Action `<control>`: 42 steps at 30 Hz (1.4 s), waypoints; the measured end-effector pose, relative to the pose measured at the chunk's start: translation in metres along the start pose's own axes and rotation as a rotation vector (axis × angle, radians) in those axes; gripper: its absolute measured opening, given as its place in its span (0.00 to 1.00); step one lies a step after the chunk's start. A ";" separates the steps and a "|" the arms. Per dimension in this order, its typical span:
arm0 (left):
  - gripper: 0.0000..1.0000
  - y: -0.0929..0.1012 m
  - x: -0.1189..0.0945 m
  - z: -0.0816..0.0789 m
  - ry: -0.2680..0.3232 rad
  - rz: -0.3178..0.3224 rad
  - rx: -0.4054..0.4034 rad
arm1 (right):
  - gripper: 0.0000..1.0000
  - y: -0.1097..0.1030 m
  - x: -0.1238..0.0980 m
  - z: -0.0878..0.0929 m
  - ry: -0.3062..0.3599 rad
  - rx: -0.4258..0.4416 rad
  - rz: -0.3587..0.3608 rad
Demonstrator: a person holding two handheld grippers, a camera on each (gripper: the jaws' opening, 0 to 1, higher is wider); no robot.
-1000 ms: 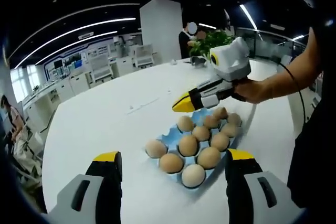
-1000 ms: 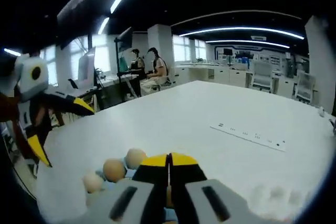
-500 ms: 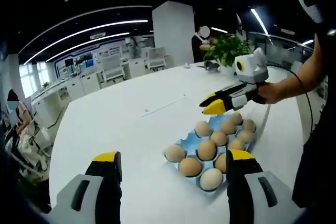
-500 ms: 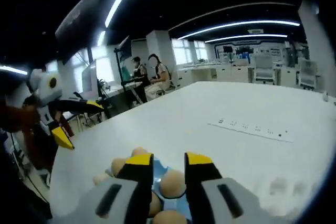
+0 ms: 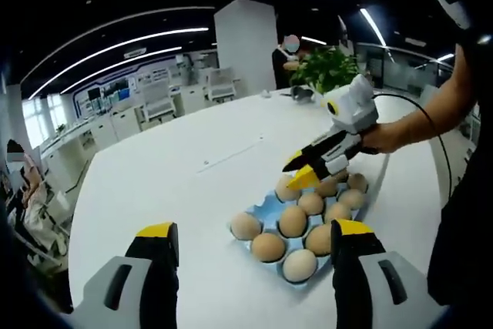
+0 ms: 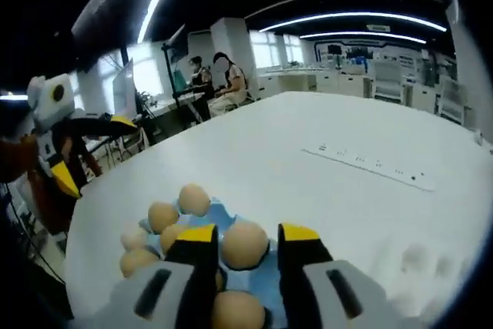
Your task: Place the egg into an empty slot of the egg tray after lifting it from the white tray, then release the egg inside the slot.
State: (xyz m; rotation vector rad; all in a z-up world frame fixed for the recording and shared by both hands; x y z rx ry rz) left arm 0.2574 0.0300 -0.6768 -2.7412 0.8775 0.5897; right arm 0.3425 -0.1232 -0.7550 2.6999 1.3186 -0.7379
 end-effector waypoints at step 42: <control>0.79 -0.006 0.001 0.000 -0.006 -0.001 0.008 | 0.24 0.002 -0.008 -0.038 0.127 -0.011 -0.107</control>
Point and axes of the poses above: the point that each gripper's makers call its tool centre point, and the gripper's own axes: x roughly forward along the fingers, y roughly to its right, z roughly out of its underside, the point moved 3 cm from there along -x, roughly backward along the fingers, and after that the axes turned 3 degrees about y, right-handed, at the moved point
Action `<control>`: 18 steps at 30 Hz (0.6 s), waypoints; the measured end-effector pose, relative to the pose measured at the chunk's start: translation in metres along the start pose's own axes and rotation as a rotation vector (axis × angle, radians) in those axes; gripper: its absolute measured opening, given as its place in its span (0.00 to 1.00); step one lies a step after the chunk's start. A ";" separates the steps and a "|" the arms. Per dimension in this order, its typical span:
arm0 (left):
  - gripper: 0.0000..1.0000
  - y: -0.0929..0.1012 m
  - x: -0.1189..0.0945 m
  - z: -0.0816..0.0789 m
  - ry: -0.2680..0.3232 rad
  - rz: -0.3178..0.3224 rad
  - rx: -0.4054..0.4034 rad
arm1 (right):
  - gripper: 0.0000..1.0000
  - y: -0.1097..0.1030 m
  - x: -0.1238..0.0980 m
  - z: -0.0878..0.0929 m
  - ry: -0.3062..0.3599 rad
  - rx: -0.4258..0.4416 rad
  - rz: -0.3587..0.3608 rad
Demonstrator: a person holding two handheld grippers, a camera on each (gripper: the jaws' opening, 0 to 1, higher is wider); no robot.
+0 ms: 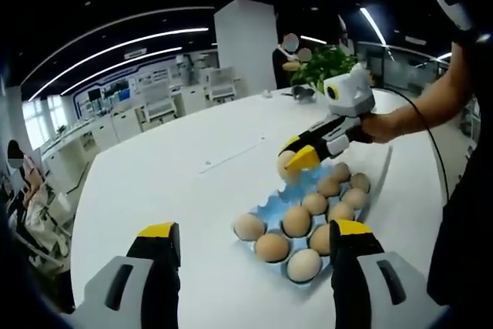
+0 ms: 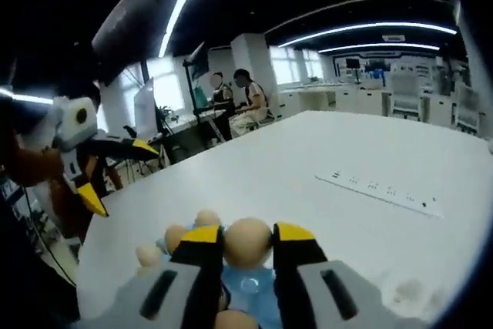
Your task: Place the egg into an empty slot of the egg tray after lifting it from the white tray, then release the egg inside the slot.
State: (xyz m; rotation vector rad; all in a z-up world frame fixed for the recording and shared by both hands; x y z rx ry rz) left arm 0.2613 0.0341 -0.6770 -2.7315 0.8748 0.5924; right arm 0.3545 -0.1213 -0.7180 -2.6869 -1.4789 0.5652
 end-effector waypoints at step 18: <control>0.79 -0.007 -0.006 0.007 0.002 -0.014 -0.017 | 0.24 -0.027 0.035 0.003 -0.028 -0.053 -0.064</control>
Point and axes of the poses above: the point that each gripper's makers call its tool centre point, and the gripper's own axes: x roughly forward along the fingers, y roughly to its right, z roughly out of its underside, the point moved 3 cm from there along -x, roughly backward along the fingers, and after that the axes turned 3 degrees about y, right-handed, at the moved point
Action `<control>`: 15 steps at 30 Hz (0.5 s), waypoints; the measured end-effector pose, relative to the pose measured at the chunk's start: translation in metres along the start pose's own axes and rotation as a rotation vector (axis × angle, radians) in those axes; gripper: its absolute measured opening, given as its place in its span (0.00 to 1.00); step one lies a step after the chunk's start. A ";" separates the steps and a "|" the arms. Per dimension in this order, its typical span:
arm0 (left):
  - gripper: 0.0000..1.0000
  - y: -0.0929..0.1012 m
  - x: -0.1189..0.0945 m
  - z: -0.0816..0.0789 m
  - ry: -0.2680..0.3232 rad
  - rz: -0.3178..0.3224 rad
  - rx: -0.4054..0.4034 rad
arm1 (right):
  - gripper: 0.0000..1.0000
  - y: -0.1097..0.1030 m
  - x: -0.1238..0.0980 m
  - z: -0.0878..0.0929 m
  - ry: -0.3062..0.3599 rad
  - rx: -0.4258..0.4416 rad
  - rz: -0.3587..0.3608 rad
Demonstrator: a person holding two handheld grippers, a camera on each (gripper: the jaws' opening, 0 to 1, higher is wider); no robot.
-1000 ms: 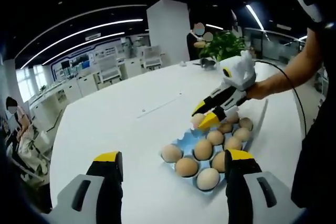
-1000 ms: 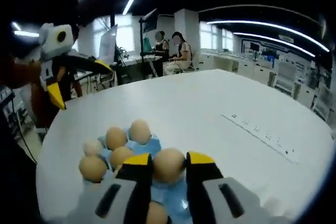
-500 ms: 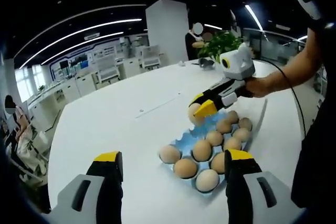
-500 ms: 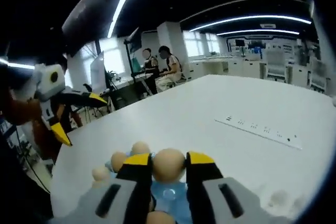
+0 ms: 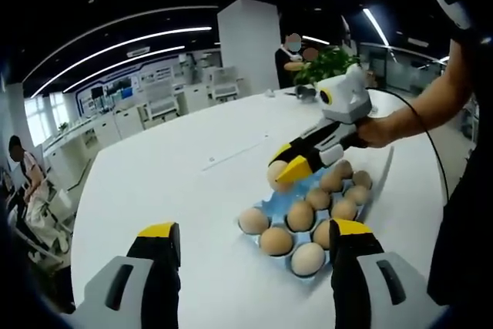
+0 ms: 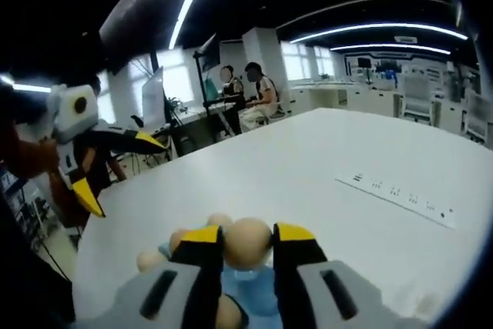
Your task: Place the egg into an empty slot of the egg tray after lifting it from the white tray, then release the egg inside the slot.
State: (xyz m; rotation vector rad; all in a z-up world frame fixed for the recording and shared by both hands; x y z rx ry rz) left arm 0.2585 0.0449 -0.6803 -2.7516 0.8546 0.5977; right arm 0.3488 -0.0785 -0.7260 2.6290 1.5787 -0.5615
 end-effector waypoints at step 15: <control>0.79 -0.002 -0.001 0.003 0.001 -0.001 -0.005 | 0.25 -0.003 0.011 0.014 -0.056 -0.027 -0.005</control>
Point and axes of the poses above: the point that each gripper's makers call its tool centre point, and the gripper's own axes: x roughly forward along the fingers, y roughly to its right, z roughly out of its underside, the point moved 3 cm from there along -x, roughly backward along the fingers, and after that the axes turned 3 degrees about y, right-handed, at the moved point
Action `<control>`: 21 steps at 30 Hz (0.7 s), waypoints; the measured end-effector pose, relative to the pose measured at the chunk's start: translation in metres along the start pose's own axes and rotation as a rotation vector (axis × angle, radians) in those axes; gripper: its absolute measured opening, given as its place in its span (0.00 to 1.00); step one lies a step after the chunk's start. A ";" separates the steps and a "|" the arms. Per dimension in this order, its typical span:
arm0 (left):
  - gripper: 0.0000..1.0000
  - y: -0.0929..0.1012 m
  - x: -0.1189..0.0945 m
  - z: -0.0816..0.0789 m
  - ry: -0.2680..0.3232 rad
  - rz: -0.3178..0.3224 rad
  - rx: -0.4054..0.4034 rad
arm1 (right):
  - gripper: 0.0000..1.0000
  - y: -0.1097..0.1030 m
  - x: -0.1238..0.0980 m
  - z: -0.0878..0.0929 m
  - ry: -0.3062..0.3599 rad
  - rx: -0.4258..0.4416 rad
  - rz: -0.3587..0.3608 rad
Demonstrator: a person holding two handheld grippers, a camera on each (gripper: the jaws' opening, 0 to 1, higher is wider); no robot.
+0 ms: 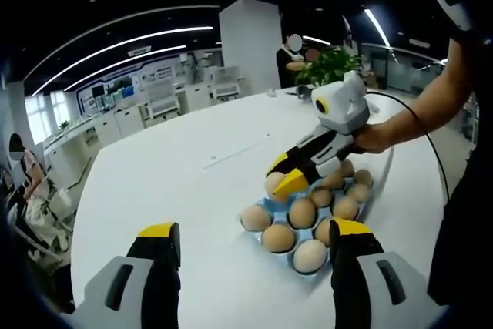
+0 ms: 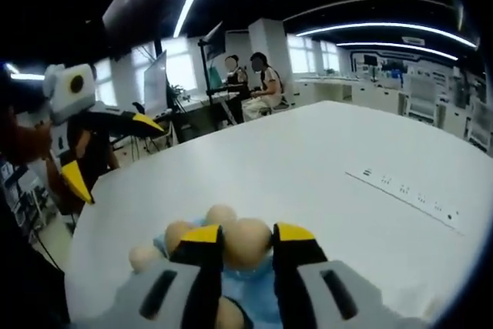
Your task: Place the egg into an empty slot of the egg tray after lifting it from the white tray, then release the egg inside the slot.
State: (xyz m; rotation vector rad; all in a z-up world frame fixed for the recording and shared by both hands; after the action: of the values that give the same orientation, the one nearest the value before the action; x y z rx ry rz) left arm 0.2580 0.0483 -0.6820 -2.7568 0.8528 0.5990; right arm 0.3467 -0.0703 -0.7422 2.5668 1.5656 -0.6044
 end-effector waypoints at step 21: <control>0.78 0.000 0.000 -0.002 0.013 0.004 0.000 | 0.26 0.003 0.005 0.018 -0.085 0.132 0.015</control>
State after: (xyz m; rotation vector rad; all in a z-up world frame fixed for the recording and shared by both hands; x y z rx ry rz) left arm 0.2586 0.0476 -0.6798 -2.7621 0.8610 0.5828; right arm 0.3464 -0.0726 -0.7609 2.6043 1.5269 -0.8308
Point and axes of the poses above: the point that each gripper's makers call its tool centre point, and the gripper's own axes: x roughly forward along the fingers, y roughly to its right, z roughly out of its underside, the point moved 3 cm from there along -x, roughly backward along the fingers, and after that the axes turned 3 degrees about y, right-handed, at the moved point
